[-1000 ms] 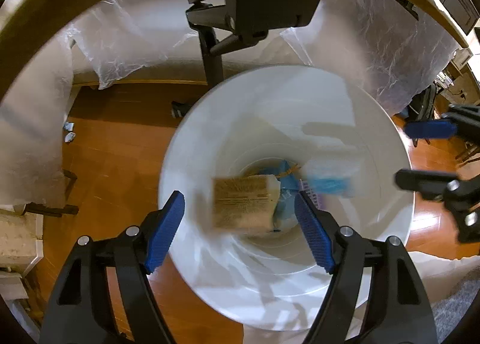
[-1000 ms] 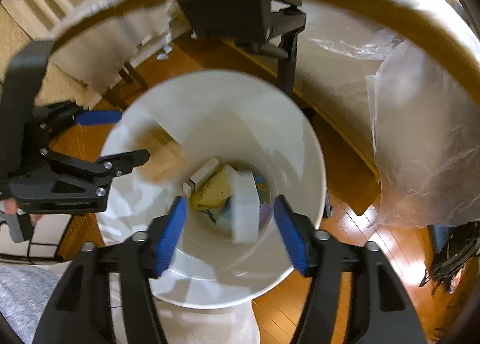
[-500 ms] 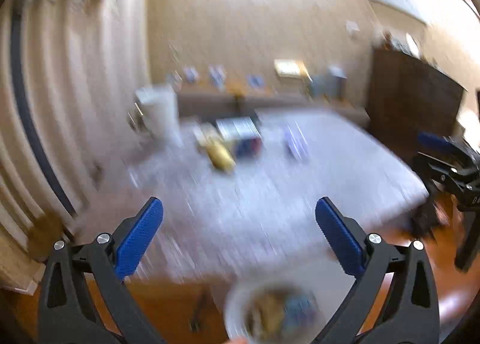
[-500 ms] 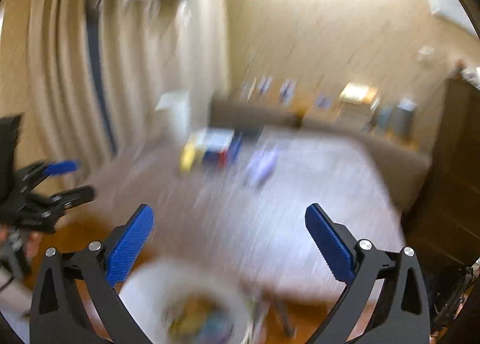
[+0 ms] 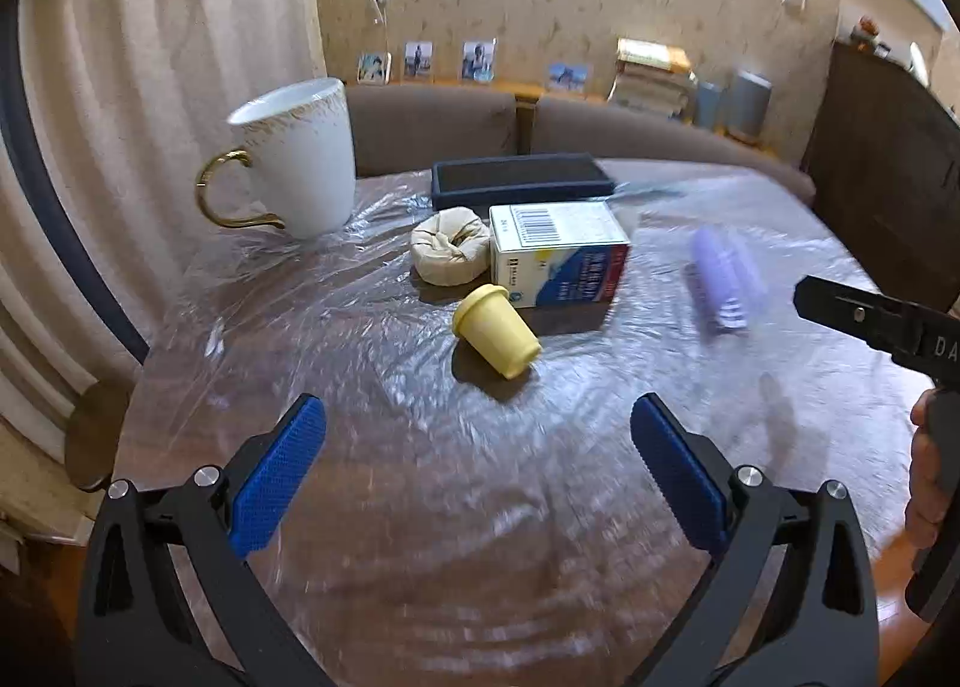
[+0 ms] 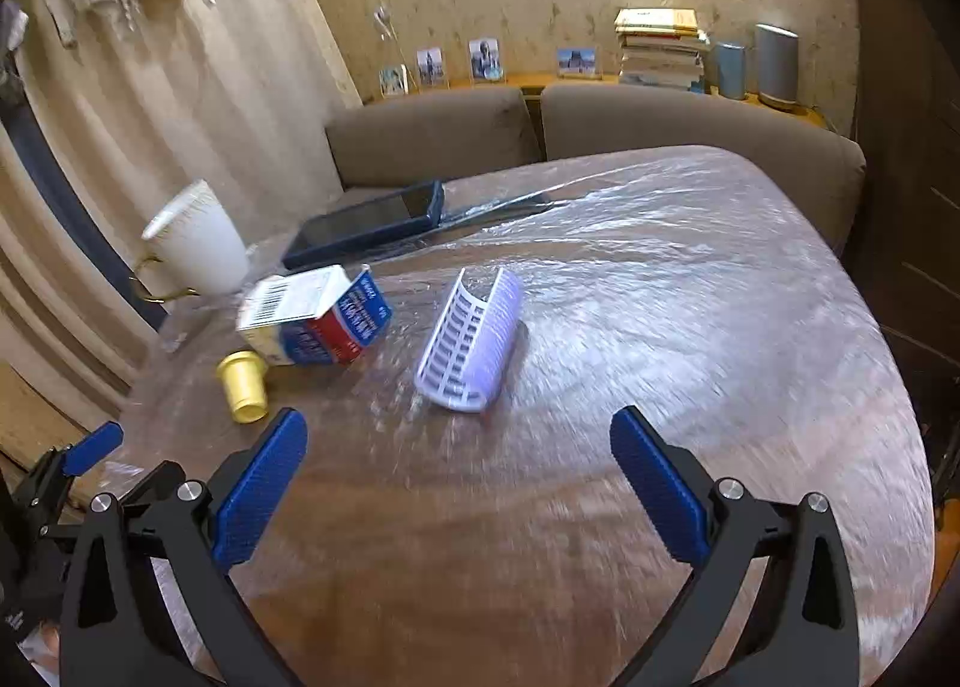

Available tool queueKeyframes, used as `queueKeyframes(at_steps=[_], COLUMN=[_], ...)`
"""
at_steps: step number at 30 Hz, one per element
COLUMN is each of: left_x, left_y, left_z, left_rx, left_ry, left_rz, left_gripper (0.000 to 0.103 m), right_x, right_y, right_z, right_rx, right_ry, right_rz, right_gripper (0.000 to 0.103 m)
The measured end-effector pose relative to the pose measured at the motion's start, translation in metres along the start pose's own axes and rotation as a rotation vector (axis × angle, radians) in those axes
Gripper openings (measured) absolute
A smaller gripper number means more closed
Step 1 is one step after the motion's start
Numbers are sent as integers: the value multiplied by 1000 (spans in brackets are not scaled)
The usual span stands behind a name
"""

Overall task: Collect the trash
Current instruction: 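Grasp the yellow cup with the left tool while the right tool grasps the milk carton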

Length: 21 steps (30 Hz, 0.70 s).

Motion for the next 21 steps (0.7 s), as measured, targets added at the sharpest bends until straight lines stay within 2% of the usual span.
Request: queueKeyframes(at_steps=[5, 7, 11, 15, 18, 21], left_x=[-9, -12, -22, -21, -21, -18], left_y=[-3, -1, 3, -2, 1, 10], left_z=[32, 36, 41, 54, 60, 66], left_rx=[-30, -29, -9, -13, -34, -6], left_ry=[43, 43, 25, 37, 38, 62], left_rz=[23, 23, 36, 70, 67, 33], left_gripper=[102, 102, 102, 101, 90, 78], right_x=[-14, -22, -35, -39, -42, -45], right_y=[5, 8, 37, 74, 89, 98], right_z=[37, 38, 34, 48, 66, 82], right_rx=[36, 56, -18, -76, -71, -111], right_ry=[34, -2, -54, -18, 30, 76], right_rz=[7, 0, -78, -143, -130, -84], right_gripper=[99, 99, 99, 99, 96, 95])
Point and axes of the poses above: each gripper's, at about its wrist camera, not at the fingertips, and z roughly the way its jaws point, y to its left, x to its underside, the point moved 7 cm from there along z, roughly the way its jaws point
